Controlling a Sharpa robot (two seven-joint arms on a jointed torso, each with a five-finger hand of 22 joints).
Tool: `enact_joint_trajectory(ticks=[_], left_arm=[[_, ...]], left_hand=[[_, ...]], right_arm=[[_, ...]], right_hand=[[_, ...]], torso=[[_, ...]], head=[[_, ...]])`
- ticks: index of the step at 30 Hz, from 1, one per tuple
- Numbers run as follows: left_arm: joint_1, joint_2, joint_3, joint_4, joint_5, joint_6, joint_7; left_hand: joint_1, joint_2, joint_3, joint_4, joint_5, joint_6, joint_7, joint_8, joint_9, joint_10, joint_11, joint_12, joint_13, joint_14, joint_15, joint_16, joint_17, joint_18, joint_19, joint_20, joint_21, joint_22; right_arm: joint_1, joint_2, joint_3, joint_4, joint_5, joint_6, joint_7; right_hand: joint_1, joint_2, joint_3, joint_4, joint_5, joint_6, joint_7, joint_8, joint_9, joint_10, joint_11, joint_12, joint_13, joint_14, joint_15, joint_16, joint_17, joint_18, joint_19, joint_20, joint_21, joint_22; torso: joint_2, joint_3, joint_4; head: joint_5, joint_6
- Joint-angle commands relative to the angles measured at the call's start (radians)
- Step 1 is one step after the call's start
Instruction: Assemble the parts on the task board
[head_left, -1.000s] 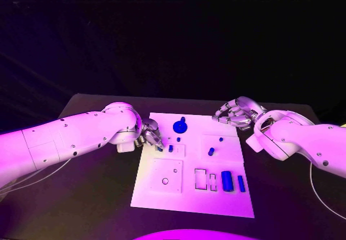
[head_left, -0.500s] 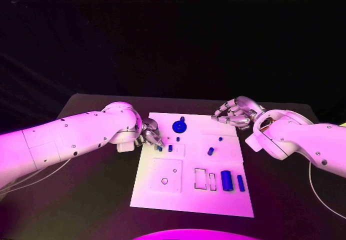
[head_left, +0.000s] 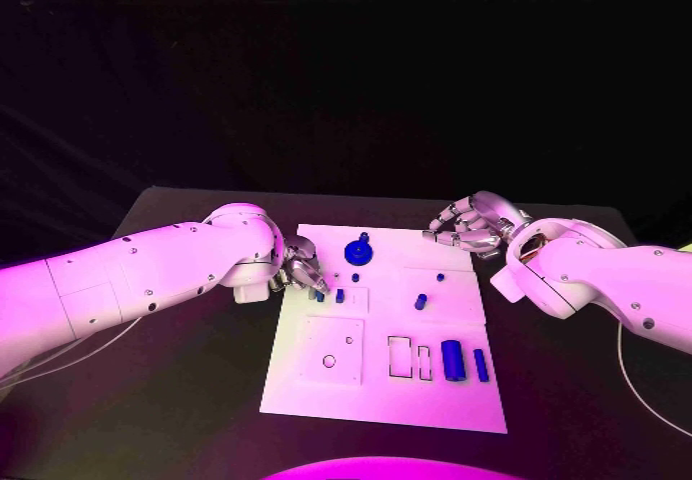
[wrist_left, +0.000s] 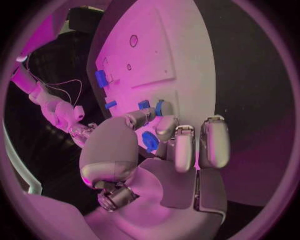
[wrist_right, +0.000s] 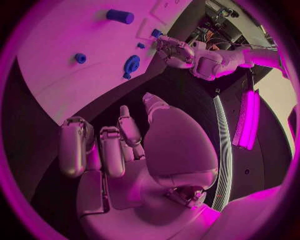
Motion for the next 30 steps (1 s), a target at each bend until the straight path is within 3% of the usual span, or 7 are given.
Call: enact_joint_trajectory(ticks=[1, 9, 16, 30], left_arm=[[-0.002, 0.005, -0.001, 0.002, -0.003, 0.020, 0.005], [-0.002, 0.003, -0.001, 0.005, -0.005, 0.027, 0.004], [-0.003, -0.002, -0.001, 0.009, -0.012, 0.029, 0.005], [-0.003, -0.009, -0.001, 0.012, -0.018, 0.026, 0.006]], left_hand=[[0.001, -0.010, -0.006, 0.000, -0.004, 0.005, -0.012, -0.007, -0.001, 0.004, -0.005, 0.000, 0.000, 0.094, -0.007, 0.002, 0.232, -0.018, 0.002, -0.005, 0.004, 0.011], [-0.002, -0.024, -0.033, 0.005, -0.004, 0.006, -0.013, -0.009, -0.004, 0.003, -0.006, 0.000, 0.001, 0.095, -0.008, 0.002, 0.233, -0.018, 0.003, -0.006, 0.004, 0.012], [-0.024, -0.047, -0.134, 0.058, -0.006, 0.017, -0.013, -0.016, -0.012, 0.003, -0.006, -0.002, 0.004, 0.094, -0.008, 0.002, 0.232, -0.018, 0.004, -0.007, 0.003, 0.014], [-0.026, -0.052, -0.194, 0.097, -0.006, 0.022, -0.013, -0.021, -0.018, 0.003, -0.005, -0.003, 0.006, 0.094, -0.008, 0.002, 0.233, -0.018, 0.004, -0.007, 0.002, 0.014]], right_arm=[[-0.001, 0.000, 0.000, 0.001, -0.005, 0.014, 0.006], [-0.001, -0.001, 0.000, 0.001, -0.005, 0.014, 0.006], [-0.001, -0.001, 0.000, 0.001, -0.005, 0.013, 0.007], [-0.002, -0.001, 0.000, 0.000, -0.005, 0.012, 0.008]], right_hand=[[-0.012, 0.001, 0.004, 0.000, 0.002, -0.005, 0.001, 0.003, -0.001, -0.003, -0.002, 0.000, -0.001, 0.080, -0.006, -0.002, 0.173, 0.017, -0.006, -0.004, -0.006, 0.163], [-0.012, 0.001, 0.004, 0.000, 0.002, -0.005, 0.001, 0.003, -0.001, -0.003, -0.002, 0.000, -0.001, 0.080, -0.006, -0.002, 0.173, 0.017, -0.006, -0.004, -0.006, 0.163], [-0.014, 0.000, 0.004, 0.001, 0.001, -0.005, 0.001, 0.004, -0.001, -0.003, -0.002, 0.000, -0.001, 0.080, -0.006, -0.002, 0.173, 0.017, -0.006, -0.004, -0.007, 0.163], [-0.014, 0.000, 0.004, 0.001, 0.001, -0.005, 0.001, 0.004, -0.001, -0.003, -0.002, 0.000, -0.001, 0.080, -0.006, -0.002, 0.173, 0.017, -0.006, -0.004, -0.007, 0.163]], torso=[[0.000, 0.0001, 0.0002], [0.000, 0.0001, 0.0005], [0.000, -0.0002, 0.0000], [0.000, -0.0001, -0.0001]], head=[[0.000, 0.000], [0.000, 0.000], [0.000, -0.001], [0.000, -0.001]])
